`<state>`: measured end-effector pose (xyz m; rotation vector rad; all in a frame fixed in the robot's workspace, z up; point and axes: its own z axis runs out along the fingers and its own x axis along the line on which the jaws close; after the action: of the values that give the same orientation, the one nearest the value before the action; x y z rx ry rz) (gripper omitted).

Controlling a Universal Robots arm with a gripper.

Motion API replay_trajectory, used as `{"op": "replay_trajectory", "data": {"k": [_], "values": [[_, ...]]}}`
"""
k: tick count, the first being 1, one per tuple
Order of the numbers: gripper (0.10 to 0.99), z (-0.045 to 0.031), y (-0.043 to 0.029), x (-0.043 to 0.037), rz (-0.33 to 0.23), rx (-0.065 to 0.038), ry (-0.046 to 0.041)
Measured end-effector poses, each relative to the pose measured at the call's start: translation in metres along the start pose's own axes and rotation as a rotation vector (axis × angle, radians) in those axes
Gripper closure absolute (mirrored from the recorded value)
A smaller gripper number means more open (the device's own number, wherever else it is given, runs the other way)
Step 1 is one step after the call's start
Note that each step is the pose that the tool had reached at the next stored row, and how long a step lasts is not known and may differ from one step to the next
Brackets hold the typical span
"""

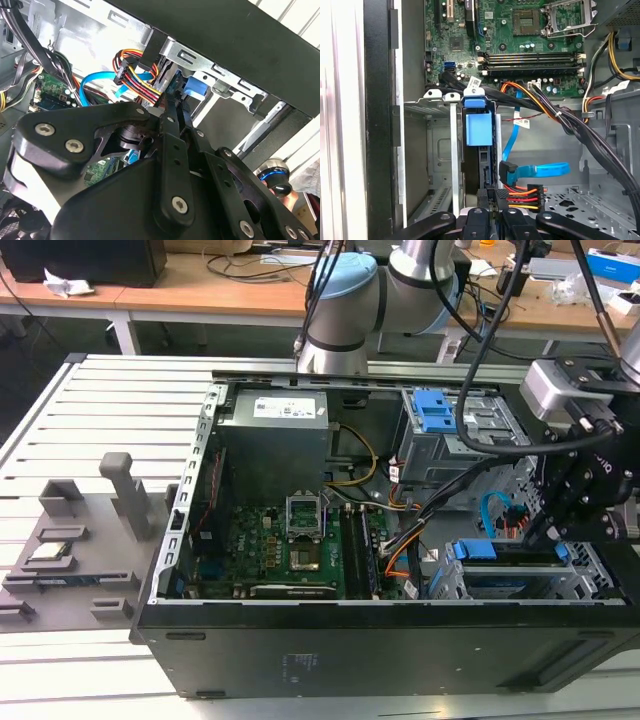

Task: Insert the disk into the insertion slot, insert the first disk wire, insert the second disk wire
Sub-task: 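Insert the first disk wire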

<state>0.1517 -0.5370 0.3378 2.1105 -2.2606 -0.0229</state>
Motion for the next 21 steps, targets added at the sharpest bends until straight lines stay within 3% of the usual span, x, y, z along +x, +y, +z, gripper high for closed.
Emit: {"op": "replay_trajectory", "data": {"k": [6, 7, 9, 14, 15, 17, 19, 21], "values": [[0.910, 0.0021, 0.0000, 0.0000, 0.000, 0.000, -0.0009], [0.847, 0.0020, 0.0000, -0.0001, 0.000, 0.000, -0.0007], [0.847, 0.0011, 0.0000, 0.0000, 0.000, 0.000, -0.0002], [0.847, -0.0162, 0.0012, -0.0049, 0.000, 0.000, 0.0002], [0.859, -0.0198, 0.0014, -0.0063, 0.000, 0.000, 0.0008], [0.980, -0.0285, 0.0020, -0.0098, 0.000, 0.000, 0.0026], [0.980, -0.0398, 0.0026, -0.0110, 0.000, 0.000, 0.0032], [0.980, -0.0434, 0.0028, -0.0109, 0.000, 0.000, 0.0033]]}}
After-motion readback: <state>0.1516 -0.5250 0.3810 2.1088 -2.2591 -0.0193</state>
